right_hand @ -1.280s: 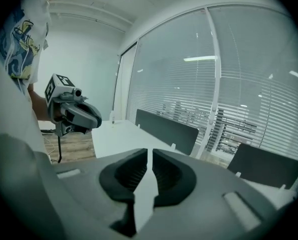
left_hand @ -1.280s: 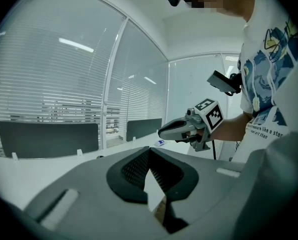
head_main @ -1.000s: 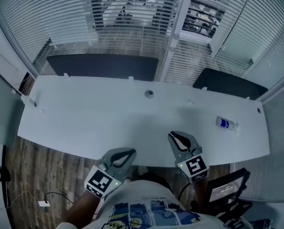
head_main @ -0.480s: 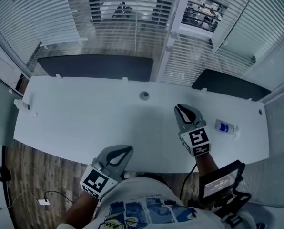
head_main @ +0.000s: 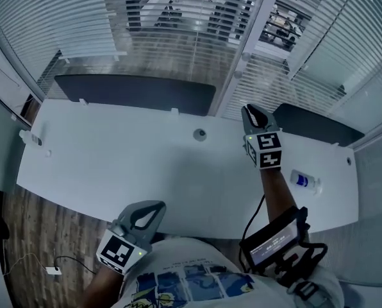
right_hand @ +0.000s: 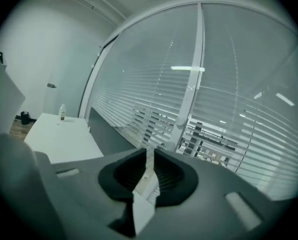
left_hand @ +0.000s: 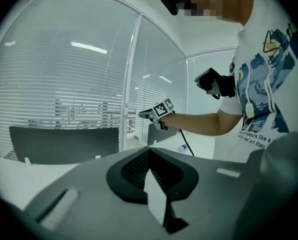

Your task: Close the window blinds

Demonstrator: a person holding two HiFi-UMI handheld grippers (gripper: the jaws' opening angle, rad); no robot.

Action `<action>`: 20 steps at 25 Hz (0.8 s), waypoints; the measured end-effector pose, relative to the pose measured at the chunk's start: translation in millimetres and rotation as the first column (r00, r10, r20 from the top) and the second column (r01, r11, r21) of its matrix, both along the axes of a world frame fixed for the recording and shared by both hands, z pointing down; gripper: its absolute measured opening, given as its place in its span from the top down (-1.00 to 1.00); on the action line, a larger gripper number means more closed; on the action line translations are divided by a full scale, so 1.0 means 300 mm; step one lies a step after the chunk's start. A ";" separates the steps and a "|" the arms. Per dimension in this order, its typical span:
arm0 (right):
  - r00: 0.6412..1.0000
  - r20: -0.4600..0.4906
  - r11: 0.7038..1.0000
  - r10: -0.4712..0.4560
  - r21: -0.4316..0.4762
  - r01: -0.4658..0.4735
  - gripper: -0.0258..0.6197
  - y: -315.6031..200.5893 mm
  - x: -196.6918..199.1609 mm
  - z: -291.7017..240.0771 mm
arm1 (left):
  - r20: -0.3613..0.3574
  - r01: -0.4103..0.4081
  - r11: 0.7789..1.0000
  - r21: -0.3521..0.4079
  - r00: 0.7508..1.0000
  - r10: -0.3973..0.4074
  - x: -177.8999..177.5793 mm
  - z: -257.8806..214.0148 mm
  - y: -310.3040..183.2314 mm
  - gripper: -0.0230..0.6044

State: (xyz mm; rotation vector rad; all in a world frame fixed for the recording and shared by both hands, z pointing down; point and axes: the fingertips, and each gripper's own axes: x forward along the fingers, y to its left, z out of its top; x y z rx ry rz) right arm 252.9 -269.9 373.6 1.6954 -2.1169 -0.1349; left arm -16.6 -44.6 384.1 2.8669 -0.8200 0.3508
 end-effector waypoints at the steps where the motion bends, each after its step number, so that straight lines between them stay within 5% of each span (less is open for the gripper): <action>1: 1.000 0.000 1.000 0.007 0.000 -0.007 0.81 -0.033 0.005 -0.006 | 0.001 0.015 1.000 -0.001 1.000 -0.015 -0.019 0.002 -0.002 0.91; 20: 0.983 0.020 0.981 0.180 0.075 -0.181 0.65 -0.439 0.101 -0.182 | 0.021 0.189 0.981 -0.049 0.982 -0.188 -0.236 0.031 0.018 0.91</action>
